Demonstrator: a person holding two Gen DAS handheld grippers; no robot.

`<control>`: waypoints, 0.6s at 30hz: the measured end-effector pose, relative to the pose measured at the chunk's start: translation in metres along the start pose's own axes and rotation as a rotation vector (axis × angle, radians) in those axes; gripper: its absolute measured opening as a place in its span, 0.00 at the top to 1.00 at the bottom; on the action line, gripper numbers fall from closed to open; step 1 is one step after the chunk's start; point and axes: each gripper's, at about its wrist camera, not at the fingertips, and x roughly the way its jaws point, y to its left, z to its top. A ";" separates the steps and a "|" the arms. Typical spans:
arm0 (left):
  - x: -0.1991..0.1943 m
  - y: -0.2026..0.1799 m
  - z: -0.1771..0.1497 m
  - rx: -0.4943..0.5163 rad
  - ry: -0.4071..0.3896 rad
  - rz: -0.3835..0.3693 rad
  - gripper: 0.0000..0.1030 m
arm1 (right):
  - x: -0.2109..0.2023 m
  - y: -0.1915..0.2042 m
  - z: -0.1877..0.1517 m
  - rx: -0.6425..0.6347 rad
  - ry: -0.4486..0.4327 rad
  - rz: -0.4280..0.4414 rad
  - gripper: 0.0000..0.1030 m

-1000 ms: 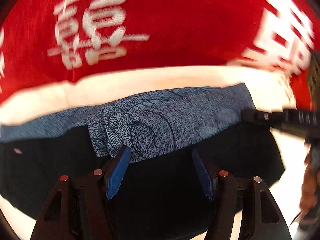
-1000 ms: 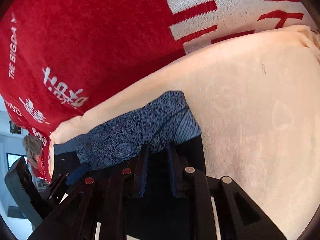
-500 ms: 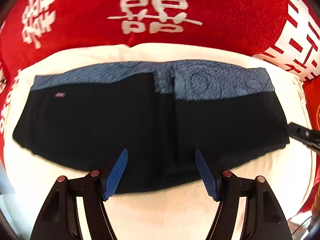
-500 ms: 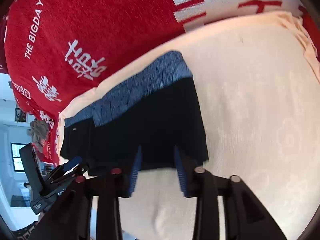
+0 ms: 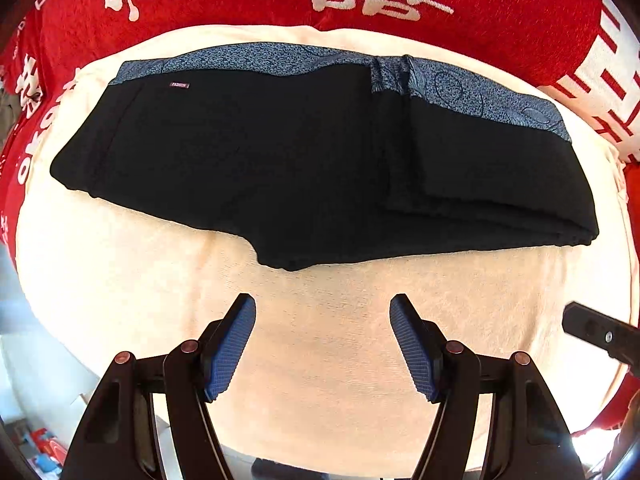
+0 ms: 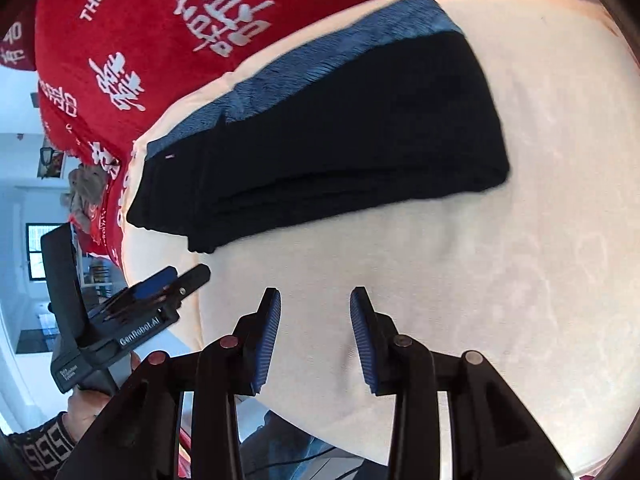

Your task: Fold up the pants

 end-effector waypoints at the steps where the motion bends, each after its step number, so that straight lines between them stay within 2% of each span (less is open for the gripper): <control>1: -0.001 0.004 0.000 0.006 -0.007 -0.006 0.31 | 0.001 0.008 0.003 -0.009 -0.015 -0.001 0.61; 6: 0.003 0.027 0.005 0.015 -0.018 -0.048 0.31 | 0.006 0.055 0.030 -0.072 -0.103 -0.027 0.61; 10: 0.002 0.053 0.008 0.030 -0.027 -0.069 0.31 | 0.028 0.091 0.056 -0.103 -0.159 -0.047 0.61; 12: 0.000 0.071 0.010 0.027 -0.039 -0.074 0.31 | 0.052 0.096 0.065 -0.085 -0.136 -0.057 0.55; 14: -0.001 0.088 0.012 0.024 -0.040 -0.069 0.31 | 0.080 0.094 0.065 -0.015 -0.070 -0.114 0.54; 16: -0.002 0.106 0.014 0.013 -0.038 -0.068 0.31 | 0.079 0.095 0.053 0.034 -0.137 -0.105 0.54; 18: -0.003 0.124 0.015 -0.003 -0.047 -0.074 0.31 | 0.077 0.097 0.045 0.039 -0.129 -0.103 0.54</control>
